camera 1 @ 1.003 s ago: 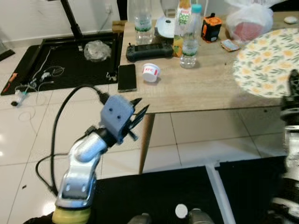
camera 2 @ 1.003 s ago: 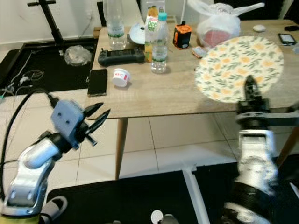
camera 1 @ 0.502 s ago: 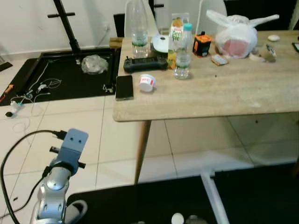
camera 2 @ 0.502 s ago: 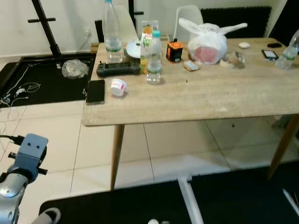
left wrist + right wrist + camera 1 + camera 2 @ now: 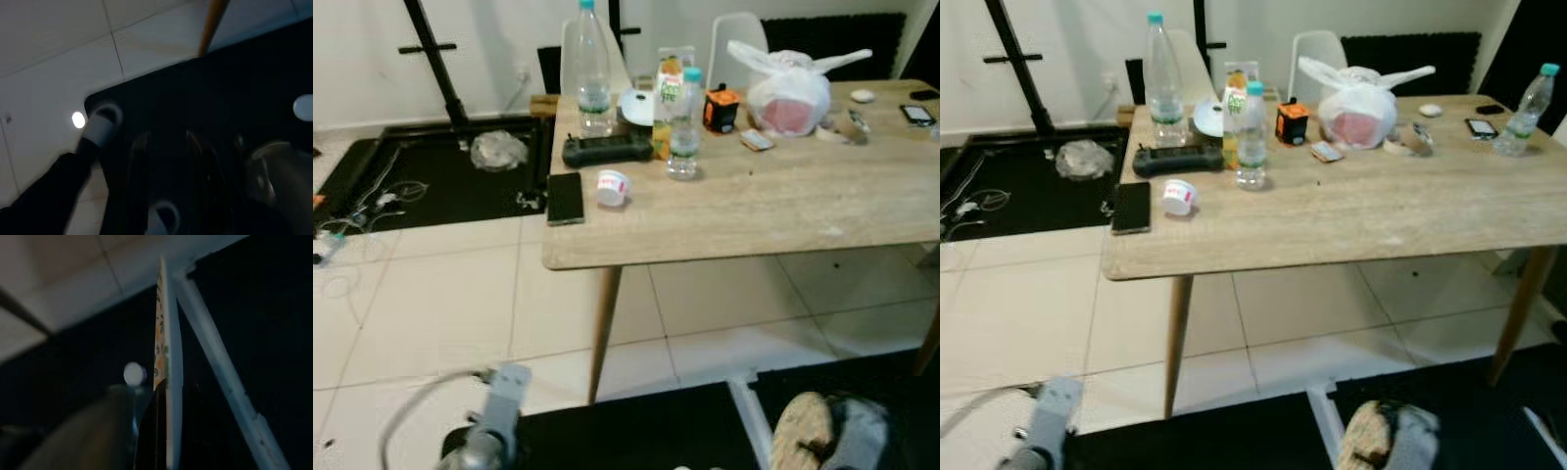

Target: Restocking fridge

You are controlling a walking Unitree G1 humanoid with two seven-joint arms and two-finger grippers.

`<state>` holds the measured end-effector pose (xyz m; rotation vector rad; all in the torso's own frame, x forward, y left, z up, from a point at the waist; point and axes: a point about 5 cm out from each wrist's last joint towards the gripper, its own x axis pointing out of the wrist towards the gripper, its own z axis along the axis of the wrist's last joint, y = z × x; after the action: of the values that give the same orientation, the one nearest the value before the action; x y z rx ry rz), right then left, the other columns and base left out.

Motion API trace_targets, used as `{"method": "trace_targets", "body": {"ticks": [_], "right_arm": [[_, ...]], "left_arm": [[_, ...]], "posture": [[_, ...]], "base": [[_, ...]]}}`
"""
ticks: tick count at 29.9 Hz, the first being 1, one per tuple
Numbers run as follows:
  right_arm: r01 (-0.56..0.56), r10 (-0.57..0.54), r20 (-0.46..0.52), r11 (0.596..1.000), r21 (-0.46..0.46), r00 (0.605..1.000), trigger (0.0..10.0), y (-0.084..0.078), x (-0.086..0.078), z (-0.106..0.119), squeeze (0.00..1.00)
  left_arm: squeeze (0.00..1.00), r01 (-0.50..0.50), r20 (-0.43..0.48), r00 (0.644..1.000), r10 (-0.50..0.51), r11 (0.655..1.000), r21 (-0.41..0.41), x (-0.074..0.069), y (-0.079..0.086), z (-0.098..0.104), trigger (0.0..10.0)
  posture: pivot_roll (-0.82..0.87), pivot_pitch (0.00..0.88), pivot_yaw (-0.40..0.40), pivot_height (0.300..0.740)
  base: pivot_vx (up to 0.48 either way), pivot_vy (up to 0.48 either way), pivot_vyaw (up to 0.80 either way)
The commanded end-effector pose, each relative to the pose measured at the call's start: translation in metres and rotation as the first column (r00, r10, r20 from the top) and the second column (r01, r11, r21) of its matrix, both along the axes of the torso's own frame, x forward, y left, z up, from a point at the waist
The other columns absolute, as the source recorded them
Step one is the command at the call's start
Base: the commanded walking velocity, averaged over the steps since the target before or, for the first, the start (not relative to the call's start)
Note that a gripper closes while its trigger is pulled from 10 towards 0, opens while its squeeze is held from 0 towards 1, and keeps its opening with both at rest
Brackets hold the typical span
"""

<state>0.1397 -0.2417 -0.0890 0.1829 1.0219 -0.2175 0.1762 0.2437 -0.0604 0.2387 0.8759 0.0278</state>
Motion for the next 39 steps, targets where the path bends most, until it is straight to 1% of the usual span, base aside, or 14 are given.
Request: {"method": "trace_targets", "body": {"ticks": [1,2,3,6,7,10,15,18,29,39], "right_arm": [[-0.106,0.105,-0.018,0.993,-0.044,0.994,10.0,0.001,-0.004,-0.001,0.00],[-0.199,0.196,-0.051,0.978,-0.064,0.979,10.0,0.005,-0.008,-0.004,0.00],[-0.199,0.196,-0.051,0.978,-0.064,0.979,10.0,0.005,-0.008,-0.004,0.00],[-0.174,0.172,-0.040,0.982,-0.073,0.984,10.0,0.005,-0.007,-0.004,0.00],[-0.186,0.183,-0.045,0.980,-0.076,0.982,10.0,0.006,-0.007,-0.004,0.00],[-0.219,0.214,-0.063,0.973,-0.079,0.975,10.0,0.007,-0.010,-0.006,0.00],[-0.209,0.204,-0.069,0.975,-0.073,0.976,10.0,0.008,-0.012,-0.007,0.00],[-0.200,0.196,-0.063,0.977,-0.074,0.979,10.0,0.007,-0.010,-0.006,0.00],[-0.190,0.186,-0.046,0.977,-0.093,0.981,10.0,0.000,-0.001,-0.002,0.00],[-0.186,0.182,-0.060,0.979,-0.088,0.982,10.0,0.002,-0.008,-0.005,0.00]], "left_arm": [[0.00,0.020,-0.039,0.999,-0.021,1.000,-0.016,-0.005,-0.006,-0.007,10.0],[0.00,0.064,-0.079,0.995,-0.063,0.998,0.010,-0.010,-0.009,-0.012,10.0],[0.00,0.064,-0.079,0.995,-0.063,0.998,0.010,-0.010,-0.009,-0.012,10.0],[0.00,0.145,-0.100,0.986,-0.136,0.986,0.088,-0.010,-0.008,-0.015,10.0],[0.00,0.153,-0.101,0.985,-0.142,0.983,0.105,-0.009,-0.008,-0.015,10.0],[0.00,0.152,-0.100,0.985,-0.141,0.981,0.119,-0.009,-0.008,-0.016,10.0],[0.00,0.183,-0.112,0.979,-0.169,0.975,0.128,-0.012,-0.011,-0.019,10.0],[0.00,0.200,-0.132,0.974,-0.182,0.970,0.137,-0.019,-0.012,-0.022,10.0],[0.00,0.187,-0.145,0.975,-0.167,0.973,0.134,-0.024,-0.012,-0.026,10.0],[0.00,0.194,-0.155,0.973,-0.171,0.970,0.144,-0.025,-0.011,-0.027,10.0]], "posture": [[0.05,0.022,-0.030,0.740],[0.04,0.021,-0.029,0.740],[0.04,0.021,-0.029,0.740],[0.03,0.022,-0.036,0.740],[0.04,0.022,-0.042,0.740],[0.04,0.024,-0.044,0.740],[0.05,0.026,-0.047,0.740],[0.05,0.029,-0.052,0.740],[0.05,0.026,-0.056,0.740],[0.04,0.028,-0.050,0.740]], "base": [[0.000,0.000,0.00],[0.000,0.000,0.00],[0.000,0.000,0.00],[0.000,0.000,0.00],[0.000,0.000,0.00],[0.000,0.000,0.00],[0.000,0.000,-0.56],[0.000,0.000,-0.76],[0.000,0.000,-0.76],[0.000,0.000,-0.76]]}}
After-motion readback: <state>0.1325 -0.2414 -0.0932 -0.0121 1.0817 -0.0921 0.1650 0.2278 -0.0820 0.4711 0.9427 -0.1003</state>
